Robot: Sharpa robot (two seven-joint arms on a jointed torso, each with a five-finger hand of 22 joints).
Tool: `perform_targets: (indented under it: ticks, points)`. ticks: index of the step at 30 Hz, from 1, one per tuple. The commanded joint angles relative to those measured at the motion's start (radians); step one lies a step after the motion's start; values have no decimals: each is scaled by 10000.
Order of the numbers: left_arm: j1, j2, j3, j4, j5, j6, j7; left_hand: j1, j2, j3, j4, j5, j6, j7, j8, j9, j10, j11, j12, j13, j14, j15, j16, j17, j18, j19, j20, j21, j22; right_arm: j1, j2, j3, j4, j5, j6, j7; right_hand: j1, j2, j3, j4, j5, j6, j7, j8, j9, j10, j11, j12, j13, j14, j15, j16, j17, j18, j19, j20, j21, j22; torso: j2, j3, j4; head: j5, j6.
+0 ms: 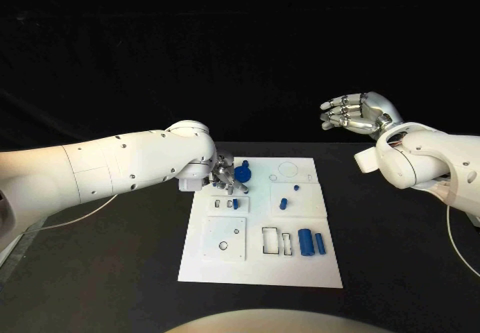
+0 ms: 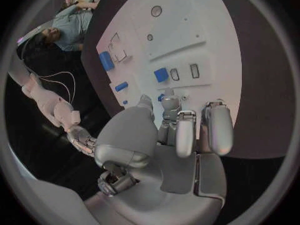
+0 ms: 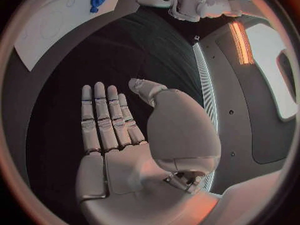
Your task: Assemble the parts on the task board
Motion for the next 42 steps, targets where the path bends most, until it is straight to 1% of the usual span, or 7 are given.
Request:
perform_targets:
  ticks: [1, 8, 28, 29, 35, 36, 42]
  points:
    - [-20, 37, -3, -24, 139, 216, -44, -35, -74, 66, -3, -32, 39, 0, -54, 13, 29, -9, -2, -22, 1023, -17, 35, 2537, -175, 54, 20, 56, 2, 2, 15, 3, 0, 92, -62, 189, -56, -62, -66, -14, 49, -40, 485, -56, -13, -9, 49, -40, -31, -9, 12, -44, -21, 124, 12, 58, -43, -25, 5, -5, 9, -32, -34]
    - [-49, 86, -7, -60, 233, 304, -39, -2, -111, 160, -6, -32, 55, -8, -57, 37, 44, -15, 25, 11, 1026, -22, 42, 2547, -185, 74, 18, 84, 57, -2, 26, 1, -2, 94, -78, 186, -63, -61, -88, -21, 69, -34, 510, -55, -30, -17, 66, -40, -98, -11, 24, -85, -41, 123, 33, 66, -90, -82, -11, -4, 15, -42, -67]
    - [-225, 132, -13, -217, 322, 648, -57, -79, -654, 1180, 12, -33, 97, -3, -213, 194, 7, -13, 20, 59, 1025, -19, 41, 2547, -192, 80, 19, 109, 124, -20, 36, -5, 23, 65, -128, 184, -96, -77, -240, -92, 334, -145, 588, -103, -156, -149, 148, -15, -502, -98, 111, -338, -150, 103, -35, 147, -473, -465, -18, -6, 13, -38, -157]
    - [-234, 134, -13, -220, 320, 656, -57, -225, -854, 1623, 12, -34, 116, 1, -276, 248, 6, -9, 17, 75, 1021, -13, 34, 2540, -193, 80, 23, 113, 141, -21, 37, -5, 23, 65, -126, 185, -100, -76, -256, -97, 346, -154, 594, -105, -166, -161, 155, -8, -537, -103, 119, -357, -158, 101, -63, 157, -518, -504, -18, -6, 13, -38, -157]
    - [-284, 149, -13, -244, 352, 727, -57, -348, -1068, 2109, 8, -35, 134, 4, -338, 303, 0, -7, 5, 83, 1022, -11, 36, 2543, -196, 84, 28, 121, 167, -32, 54, -8, 11, 59, -114, 185, -104, -68, -280, -107, 370, -167, 601, -105, -184, -181, 164, 8, -598, -108, 131, -389, -171, 101, -112, 174, -598, -573, -23, 1, 17, -40, -191]
    - [-287, 149, -13, -247, 355, 739, -57, -572, -1367, 2772, 12, -37, 165, 10, -412, 375, 2, 1, -2, 98, 1022, -7, 34, 2542, -194, 79, 33, 117, 172, -34, 57, -9, 9, 57, -112, 185, -104, -67, -282, -108, 373, -168, 602, -105, -186, -183, 165, 9, -603, -109, 132, -392, -172, 101, -116, 176, -604, -578, -23, 3, 18, -40, -193]
    - [-310, 142, -13, -247, 393, 862, -34, -720, -1622, 3374, 7, -35, 182, 13, -472, 435, 1, 5, -11, 107, 1023, -6, 35, 2544, -196, 79, 37, 119, 187, -45, 67, -13, -4, 49, -105, 183, -104, -64, -291, -113, 389, -176, 606, -107, -194, -195, 170, 15, -628, -116, 138, -407, -179, 102, -132, 183, -634, -606, -19, 2, 19, -37, -208]
